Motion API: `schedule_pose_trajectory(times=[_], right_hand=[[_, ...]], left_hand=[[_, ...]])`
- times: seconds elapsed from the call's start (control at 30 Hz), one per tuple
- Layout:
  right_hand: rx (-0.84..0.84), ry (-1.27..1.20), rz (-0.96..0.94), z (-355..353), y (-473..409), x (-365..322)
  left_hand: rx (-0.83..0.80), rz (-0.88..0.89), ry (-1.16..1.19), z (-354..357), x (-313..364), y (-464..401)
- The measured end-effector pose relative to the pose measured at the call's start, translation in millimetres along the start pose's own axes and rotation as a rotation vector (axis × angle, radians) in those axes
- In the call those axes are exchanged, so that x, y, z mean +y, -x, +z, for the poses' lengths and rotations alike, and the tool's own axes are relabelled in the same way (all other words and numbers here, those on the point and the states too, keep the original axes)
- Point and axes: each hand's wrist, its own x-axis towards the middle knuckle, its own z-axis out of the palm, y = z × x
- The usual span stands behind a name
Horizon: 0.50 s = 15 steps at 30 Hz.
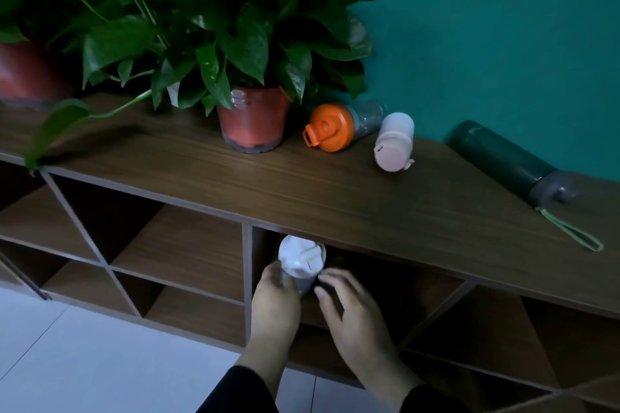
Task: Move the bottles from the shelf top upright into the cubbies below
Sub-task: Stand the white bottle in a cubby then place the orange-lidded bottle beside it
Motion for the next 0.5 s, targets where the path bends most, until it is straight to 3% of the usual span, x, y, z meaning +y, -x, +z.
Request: schedule_pose_trajectory(times=[0.23,0.33,0.5], right_hand=[[0.129,0.01,-0.367,-84,-23,-72],[0.146,0.118,-0.337,-110,-77,-93],[0.075,0.533,-0.23,-123,-168,-86]], left_hand=[[0.047,0.058,0.111,-26,18,44],[0.045,0.085,0.141,-33,25,54],[0.008,0.119,0.106,-43,34,51]])
